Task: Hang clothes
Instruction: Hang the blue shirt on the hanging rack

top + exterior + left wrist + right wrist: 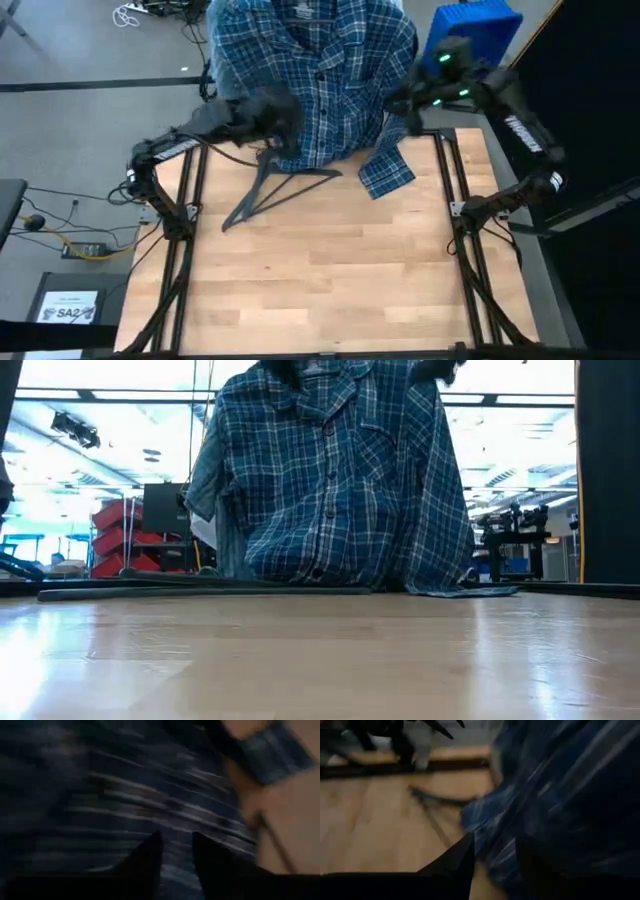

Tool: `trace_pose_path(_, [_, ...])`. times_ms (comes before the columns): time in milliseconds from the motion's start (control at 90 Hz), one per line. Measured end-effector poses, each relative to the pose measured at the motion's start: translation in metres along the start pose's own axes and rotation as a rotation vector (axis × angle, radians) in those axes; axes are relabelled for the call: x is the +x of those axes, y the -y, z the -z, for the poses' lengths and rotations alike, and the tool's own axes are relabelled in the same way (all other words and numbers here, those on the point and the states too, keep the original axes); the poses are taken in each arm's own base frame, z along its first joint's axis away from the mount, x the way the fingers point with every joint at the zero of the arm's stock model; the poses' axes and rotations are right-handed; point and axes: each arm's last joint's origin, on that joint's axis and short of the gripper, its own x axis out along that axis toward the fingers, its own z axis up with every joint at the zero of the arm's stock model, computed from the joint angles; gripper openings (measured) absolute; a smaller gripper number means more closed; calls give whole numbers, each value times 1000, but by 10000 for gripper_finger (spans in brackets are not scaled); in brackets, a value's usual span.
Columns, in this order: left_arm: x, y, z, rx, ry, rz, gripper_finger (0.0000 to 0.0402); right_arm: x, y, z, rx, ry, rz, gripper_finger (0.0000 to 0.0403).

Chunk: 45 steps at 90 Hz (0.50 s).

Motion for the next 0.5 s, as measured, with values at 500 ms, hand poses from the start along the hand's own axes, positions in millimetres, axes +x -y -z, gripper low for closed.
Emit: trace_pose_path(500, [198,33,127,-147,-94,170,1,169,72,128,146,-152,70,36])
